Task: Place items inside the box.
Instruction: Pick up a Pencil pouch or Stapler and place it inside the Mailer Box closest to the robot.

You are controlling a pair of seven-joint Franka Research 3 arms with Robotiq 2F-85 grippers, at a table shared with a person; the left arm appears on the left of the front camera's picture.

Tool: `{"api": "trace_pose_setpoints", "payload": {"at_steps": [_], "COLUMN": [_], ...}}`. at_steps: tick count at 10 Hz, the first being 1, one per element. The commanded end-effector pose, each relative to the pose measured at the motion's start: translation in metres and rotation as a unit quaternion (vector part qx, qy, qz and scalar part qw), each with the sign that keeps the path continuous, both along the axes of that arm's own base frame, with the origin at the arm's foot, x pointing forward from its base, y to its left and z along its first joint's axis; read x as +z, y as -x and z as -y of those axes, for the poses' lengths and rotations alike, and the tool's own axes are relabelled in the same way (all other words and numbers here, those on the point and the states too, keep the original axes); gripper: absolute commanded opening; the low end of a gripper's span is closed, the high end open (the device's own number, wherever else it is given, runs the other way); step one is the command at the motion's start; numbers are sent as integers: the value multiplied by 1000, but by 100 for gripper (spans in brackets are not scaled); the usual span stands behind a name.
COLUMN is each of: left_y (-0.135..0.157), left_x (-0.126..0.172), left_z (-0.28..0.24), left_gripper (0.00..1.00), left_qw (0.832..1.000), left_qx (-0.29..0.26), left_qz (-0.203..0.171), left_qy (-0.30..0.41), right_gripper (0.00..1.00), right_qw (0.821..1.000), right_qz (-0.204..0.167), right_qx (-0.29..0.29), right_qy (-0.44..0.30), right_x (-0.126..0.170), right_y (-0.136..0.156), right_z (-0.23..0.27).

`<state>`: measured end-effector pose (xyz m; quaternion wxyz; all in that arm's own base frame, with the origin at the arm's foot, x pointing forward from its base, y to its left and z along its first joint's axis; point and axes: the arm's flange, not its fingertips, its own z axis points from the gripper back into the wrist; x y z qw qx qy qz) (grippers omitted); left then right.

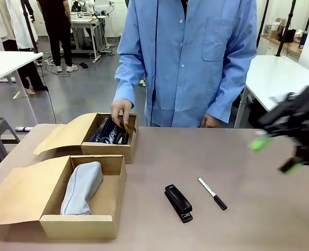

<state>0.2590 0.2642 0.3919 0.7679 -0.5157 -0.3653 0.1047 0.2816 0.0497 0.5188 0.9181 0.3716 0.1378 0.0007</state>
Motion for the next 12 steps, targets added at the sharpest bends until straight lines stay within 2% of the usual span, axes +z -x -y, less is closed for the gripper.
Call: {"api": "trace_pose_setpoints", "payload": {"at_steps": [1, 2, 3, 5, 6, 7, 12], "left_y": [-2, -2, -2, -2, -2, -2, -2], "left_x": [0, 0, 0, 0, 0, 0, 0], "left_z": [0, 0, 0, 0, 0, 0, 0], "left_gripper": [100, 100, 100, 100, 100, 100, 100], "left_qw": [1000, 1000, 1000, 1000, 1000, 1000, 1000], "left_qx": [0, 0, 0, 0, 0, 0, 0], "left_qz": [15, 15, 15, 15, 15, 15, 15], "left_qy": [1, 1, 1, 1, 1, 1, 1], "right_gripper": [100, 100, 100, 100, 100, 100, 100], "right_qw": [991, 981, 970, 947, 947, 957, 957], "right_qz": [-39, -12, 2, 68, 64, 22, 22], "right_qx": [-52, -45, -97, -153, -207, -140, -140], "right_qy": [-114, -188, -224, -275, -238, -253, -253], "right_x": [-6, -20, -38, -76, -86, -60, -60], "right_y": [-11, -4, 0, 9, 0, 13, 13], "right_z": [78, 108, 126, 130, 107, 153, 153]}}
